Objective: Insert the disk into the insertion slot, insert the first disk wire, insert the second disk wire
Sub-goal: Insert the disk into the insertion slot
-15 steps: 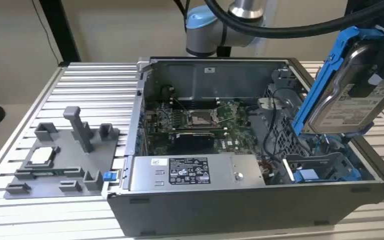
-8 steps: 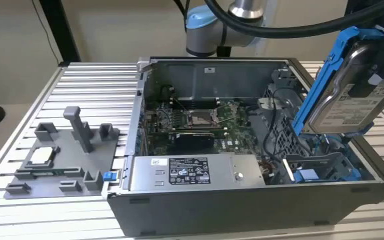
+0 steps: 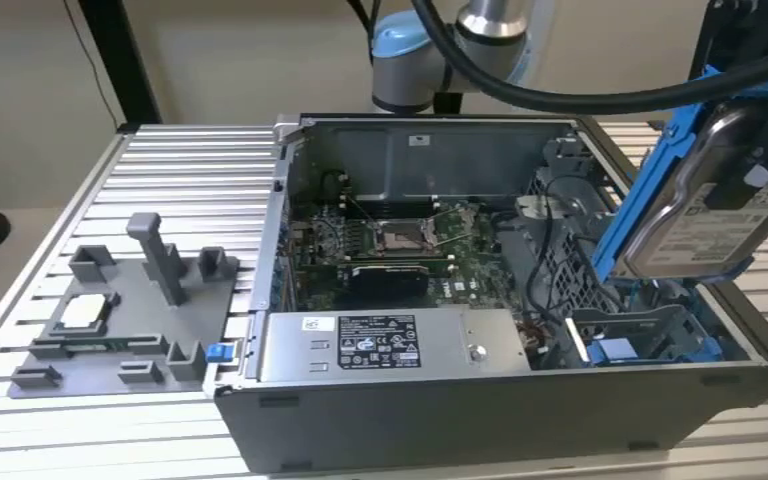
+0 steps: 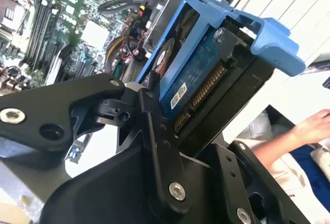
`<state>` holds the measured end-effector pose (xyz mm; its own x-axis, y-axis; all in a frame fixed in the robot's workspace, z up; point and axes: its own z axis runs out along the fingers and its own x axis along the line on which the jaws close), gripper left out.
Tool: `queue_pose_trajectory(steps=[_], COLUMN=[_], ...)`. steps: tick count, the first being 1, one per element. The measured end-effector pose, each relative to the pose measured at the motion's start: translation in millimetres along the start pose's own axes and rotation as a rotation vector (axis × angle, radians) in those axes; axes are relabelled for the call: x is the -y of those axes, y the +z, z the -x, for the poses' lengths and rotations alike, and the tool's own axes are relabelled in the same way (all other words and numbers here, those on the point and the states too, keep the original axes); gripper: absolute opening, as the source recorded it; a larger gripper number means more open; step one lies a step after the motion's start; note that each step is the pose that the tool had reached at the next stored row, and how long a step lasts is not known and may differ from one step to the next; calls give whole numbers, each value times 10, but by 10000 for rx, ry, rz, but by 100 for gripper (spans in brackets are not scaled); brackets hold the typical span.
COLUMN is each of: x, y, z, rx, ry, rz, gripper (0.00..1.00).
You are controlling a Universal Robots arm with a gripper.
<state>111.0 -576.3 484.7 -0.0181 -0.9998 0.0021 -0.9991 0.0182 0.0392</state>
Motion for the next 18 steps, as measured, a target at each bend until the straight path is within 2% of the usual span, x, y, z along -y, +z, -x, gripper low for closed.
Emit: queue_pose_trajectory(steps=[6, 13, 18], x=[63, 96, 97], y=[109, 229, 238], z=[-106, -109, -109], rx=[25, 23, 22], ry=[-1, 0, -1], rz=[1, 1, 1], gripper=[0, 0, 0])
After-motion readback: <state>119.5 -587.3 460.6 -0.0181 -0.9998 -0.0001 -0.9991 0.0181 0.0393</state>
